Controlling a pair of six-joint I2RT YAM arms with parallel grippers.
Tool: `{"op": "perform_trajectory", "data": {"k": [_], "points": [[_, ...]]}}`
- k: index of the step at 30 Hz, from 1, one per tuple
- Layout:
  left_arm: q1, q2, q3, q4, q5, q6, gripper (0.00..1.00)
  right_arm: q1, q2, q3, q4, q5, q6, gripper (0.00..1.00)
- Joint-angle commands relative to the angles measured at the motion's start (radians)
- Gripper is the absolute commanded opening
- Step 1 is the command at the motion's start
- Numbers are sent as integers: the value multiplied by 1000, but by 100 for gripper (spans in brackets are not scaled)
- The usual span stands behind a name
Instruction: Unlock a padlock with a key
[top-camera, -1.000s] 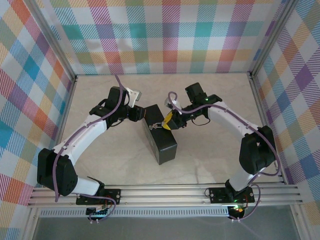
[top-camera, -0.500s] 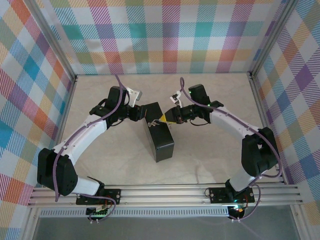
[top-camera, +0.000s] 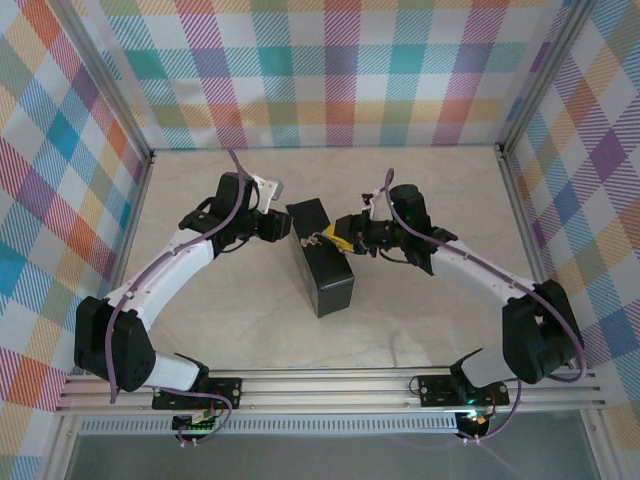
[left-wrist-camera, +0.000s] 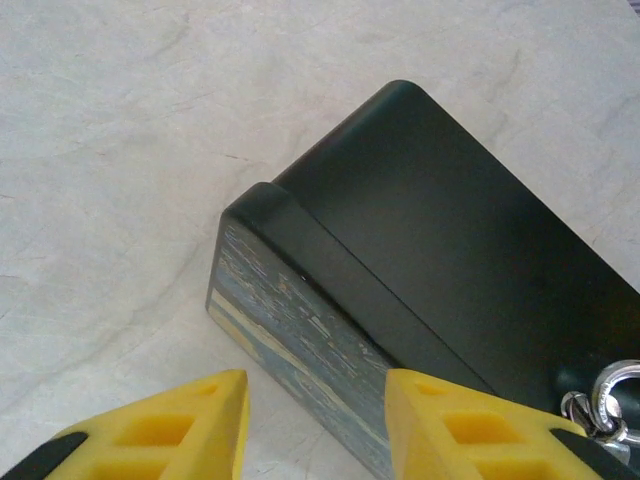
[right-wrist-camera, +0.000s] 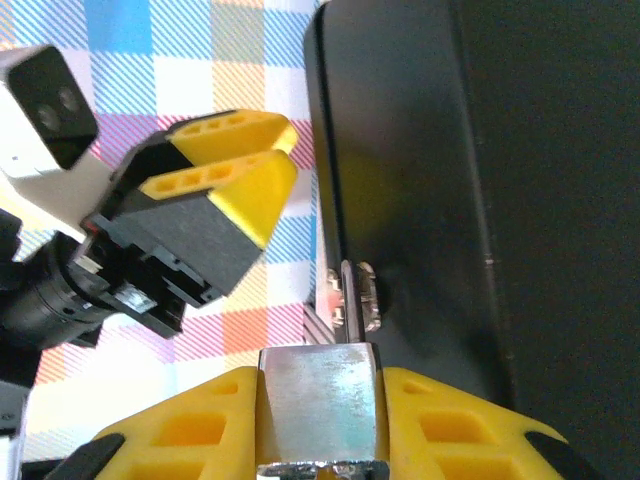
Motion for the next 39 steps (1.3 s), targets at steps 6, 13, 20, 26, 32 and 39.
{"op": "perform_trajectory", "data": {"k": [6, 13, 20, 26, 32, 39], "points": [[-28, 36, 44, -8, 6, -36, 39, 51, -76, 30, 29, 192, 103, 6], [-28, 56, 111, -8, -33, -97, 40, 96, -85, 47, -20, 263, 71, 6], [-28, 144, 196, -26, -50, -158, 40, 136, -72, 16, 35, 320, 17, 9], [-16, 215, 254, -34, -97, -172, 40, 158, -28, 26, 51, 325, -40, 11], [-4, 267, 291, -49, -102, -147, 40, 159, 31, 50, 36, 296, -76, 15], [4, 277, 265, -40, -69, -134, 38, 159, 78, 100, -21, 294, -179, 18]]}}
